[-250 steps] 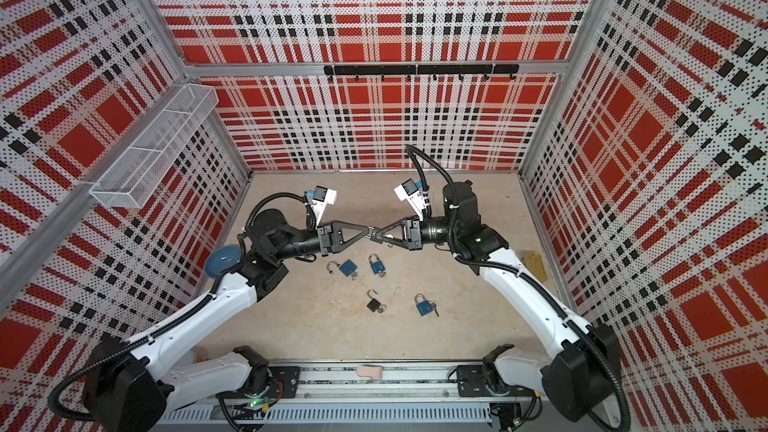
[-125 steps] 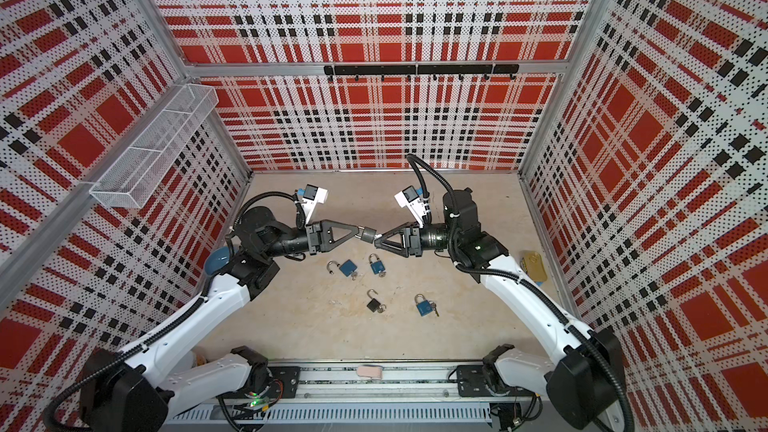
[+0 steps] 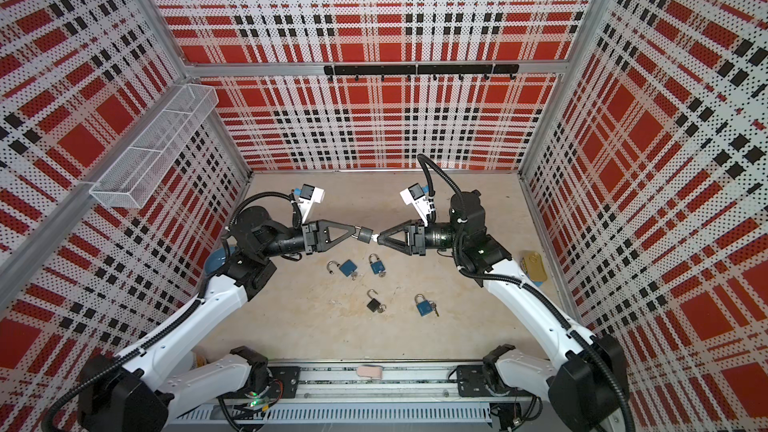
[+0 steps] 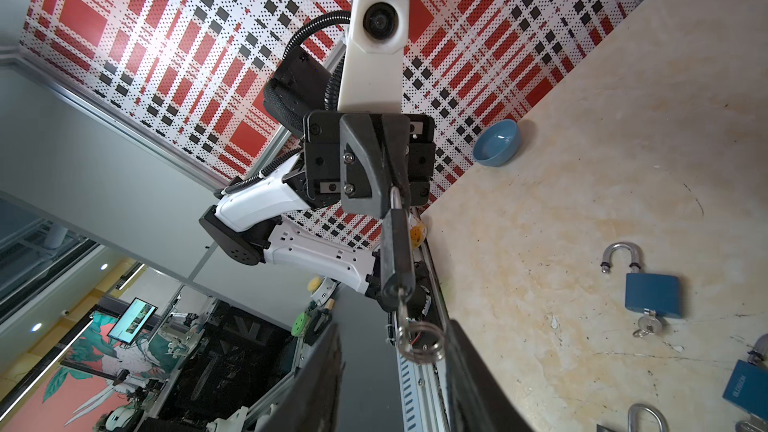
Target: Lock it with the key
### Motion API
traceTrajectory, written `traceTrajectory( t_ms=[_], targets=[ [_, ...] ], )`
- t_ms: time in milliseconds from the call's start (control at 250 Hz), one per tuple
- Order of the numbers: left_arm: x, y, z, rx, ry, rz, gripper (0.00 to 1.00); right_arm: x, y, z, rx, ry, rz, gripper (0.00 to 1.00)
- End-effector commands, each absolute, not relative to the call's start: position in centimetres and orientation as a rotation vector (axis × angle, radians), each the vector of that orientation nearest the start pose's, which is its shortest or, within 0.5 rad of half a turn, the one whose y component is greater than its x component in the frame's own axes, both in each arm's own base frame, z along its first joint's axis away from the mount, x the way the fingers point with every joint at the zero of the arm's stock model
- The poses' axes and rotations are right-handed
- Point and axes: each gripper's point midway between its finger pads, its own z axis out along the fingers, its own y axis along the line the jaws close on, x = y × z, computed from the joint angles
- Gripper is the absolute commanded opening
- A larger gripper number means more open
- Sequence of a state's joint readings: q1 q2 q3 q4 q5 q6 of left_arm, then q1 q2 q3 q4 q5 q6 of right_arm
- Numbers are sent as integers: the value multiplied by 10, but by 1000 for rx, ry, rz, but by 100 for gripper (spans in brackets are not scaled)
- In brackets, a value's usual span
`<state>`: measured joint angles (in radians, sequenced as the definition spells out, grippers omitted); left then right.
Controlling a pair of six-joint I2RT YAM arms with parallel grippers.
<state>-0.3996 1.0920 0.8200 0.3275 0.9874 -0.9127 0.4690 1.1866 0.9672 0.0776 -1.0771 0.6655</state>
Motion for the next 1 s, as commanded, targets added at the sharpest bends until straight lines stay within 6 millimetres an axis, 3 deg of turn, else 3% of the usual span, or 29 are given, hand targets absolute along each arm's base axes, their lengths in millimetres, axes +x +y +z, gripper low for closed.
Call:
traceTrajectory(
  t_ms=[0,116,476,640,996],
  targets=[
    [229,-255,370,514,1717,-1721,0,227,286,354,-773,1770,1702,34],
    [230,-256,370,511,1718,-1721,0,228,287,355,-776,1769,1707,26],
    [231,-262,364,517,1735,-1728,0,228,288,361,-793,1751,1727,23],
    [231,-263,364,515,1734,-1725,0,227,289,360,-797,1753,1741,12],
    [235,-262,364,493,1730,-1708,0,225,289,354,-796,1774,1757,20]
  ],
)
